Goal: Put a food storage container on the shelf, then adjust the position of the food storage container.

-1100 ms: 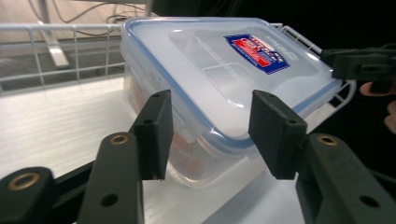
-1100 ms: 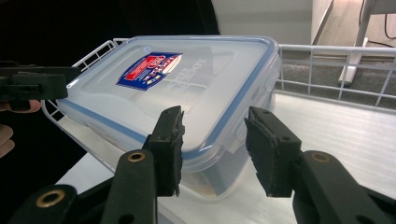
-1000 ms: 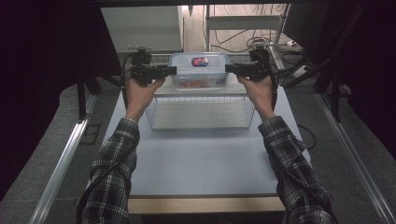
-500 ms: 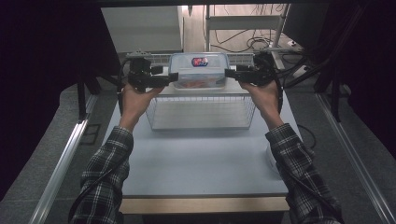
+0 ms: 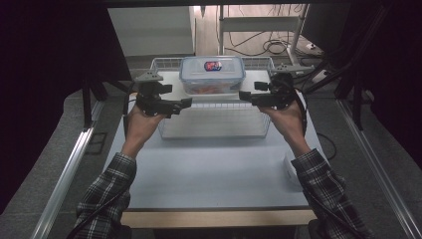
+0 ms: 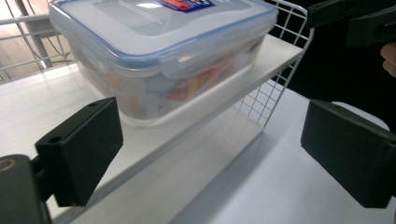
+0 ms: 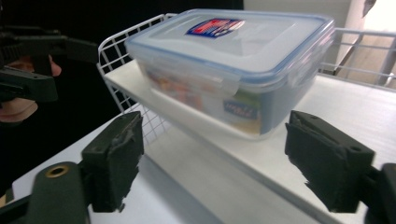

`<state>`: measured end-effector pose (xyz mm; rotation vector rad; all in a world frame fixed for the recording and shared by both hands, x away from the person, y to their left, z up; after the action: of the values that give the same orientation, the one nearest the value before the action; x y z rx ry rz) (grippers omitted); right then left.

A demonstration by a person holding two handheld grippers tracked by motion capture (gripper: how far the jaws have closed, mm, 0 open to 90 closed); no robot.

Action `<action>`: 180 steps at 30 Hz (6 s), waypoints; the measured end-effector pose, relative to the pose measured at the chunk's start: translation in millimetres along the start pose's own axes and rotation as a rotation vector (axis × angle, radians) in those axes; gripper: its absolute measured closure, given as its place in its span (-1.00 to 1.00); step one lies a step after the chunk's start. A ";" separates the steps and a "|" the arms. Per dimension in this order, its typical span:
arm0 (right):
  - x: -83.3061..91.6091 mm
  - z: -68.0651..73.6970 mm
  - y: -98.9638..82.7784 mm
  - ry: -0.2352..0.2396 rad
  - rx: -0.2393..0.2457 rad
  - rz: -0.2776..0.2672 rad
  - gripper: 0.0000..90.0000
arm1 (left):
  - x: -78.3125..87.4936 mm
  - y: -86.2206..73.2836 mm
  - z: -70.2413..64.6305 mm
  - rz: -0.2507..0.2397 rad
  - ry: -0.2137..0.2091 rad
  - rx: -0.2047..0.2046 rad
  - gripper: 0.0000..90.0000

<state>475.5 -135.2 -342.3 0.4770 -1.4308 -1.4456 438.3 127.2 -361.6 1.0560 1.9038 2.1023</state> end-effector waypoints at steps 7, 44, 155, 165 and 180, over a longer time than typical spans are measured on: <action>6.0 10.8 -14.8 0.007 0.049 0.027 -0.80 | 12.0 -15.3 -14.9 0.003 0.009 -0.081 -0.92; 46.1 49.3 -121.5 0.016 0.112 0.050 -0.95 | 47.5 -134.5 -65.7 0.041 0.019 -0.107 -0.94; 89.9 -25.8 -229.5 -0.281 -0.121 0.242 0.99 | 39.3 -245.0 -66.2 0.203 0.050 -0.047 -0.90; 52.6 1.3 -225.2 -0.173 -0.105 0.250 0.99 | 38.6 -245.5 -66.8 0.209 0.050 -0.054 -0.90; -4.5 40.6 -217.8 -0.053 -0.078 0.254 0.95 | 38.0 -246.7 -68.0 0.221 0.045 -0.060 -0.90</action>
<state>363.6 -155.6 -532.6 0.2007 -1.4150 -1.3109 283.8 140.8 -568.6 1.2685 1.8037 2.3020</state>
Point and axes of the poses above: each handheld gripper's, and its own axes: x roughly backward along the jaws, y roughly out of its top, z roughly to its left, the point moved 7 cm from there along -x, roughly forward along the jaws, and after that the axes turned 10 degrees about y, right-handed, at the moved point
